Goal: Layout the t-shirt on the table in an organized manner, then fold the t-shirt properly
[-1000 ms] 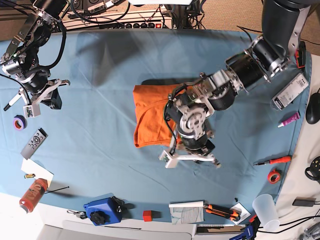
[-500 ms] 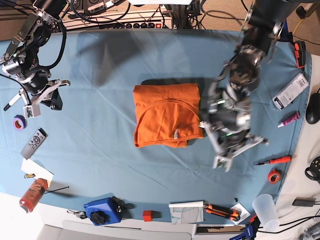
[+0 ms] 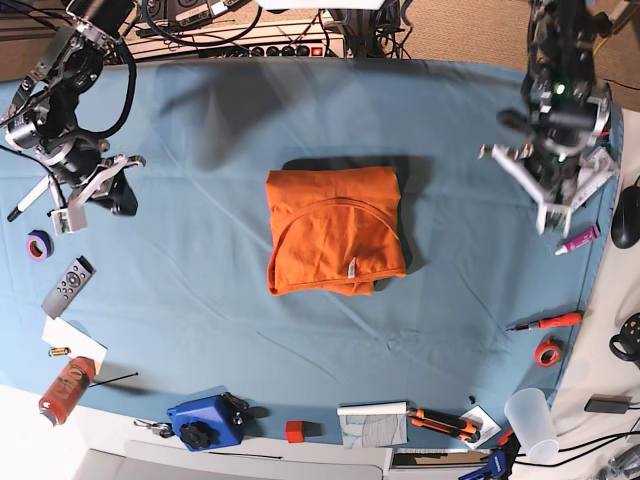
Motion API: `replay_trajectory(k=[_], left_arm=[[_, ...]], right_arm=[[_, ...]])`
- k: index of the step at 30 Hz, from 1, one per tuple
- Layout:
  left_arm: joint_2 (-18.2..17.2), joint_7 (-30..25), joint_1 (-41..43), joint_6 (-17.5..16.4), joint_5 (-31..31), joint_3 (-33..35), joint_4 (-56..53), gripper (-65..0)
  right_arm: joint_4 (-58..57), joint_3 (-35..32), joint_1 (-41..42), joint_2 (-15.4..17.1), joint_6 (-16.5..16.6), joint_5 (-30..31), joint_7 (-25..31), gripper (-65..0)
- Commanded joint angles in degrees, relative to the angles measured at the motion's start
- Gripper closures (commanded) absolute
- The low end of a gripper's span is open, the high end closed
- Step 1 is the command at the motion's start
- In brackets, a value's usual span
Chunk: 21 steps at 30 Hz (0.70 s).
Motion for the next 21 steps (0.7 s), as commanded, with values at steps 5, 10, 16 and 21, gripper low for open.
replay_trajectory(k=[5,10,16,21], left_arm=[[-0.48,-0.96,8.61,-0.28,-2.89,-6.36,1.03,0.0],[-0.09,-0.76,17.05,-0.24,-2.97,-10.99,1.03,0.0],[4.35,-1.25,25.4,-0.28,-3.78,-11.56,1.03,0.0],[7.26,-2.78,31.06,-2.32,-3.78,-11.56,1.01,0.0]], right_arm=[[1.09,0.22,-3.1,0.83,0.08,7.74,-4.07,0.0],[4.83,0.22,-8.9,0.83,0.08,13.7,-6.59,0.0],[13.05,0.22,-17.16,0.83,0.08,14.84,-6.59,0.0],[14.05,0.22,-23.06,0.83,0.08,14.69,-6.59,0.0]])
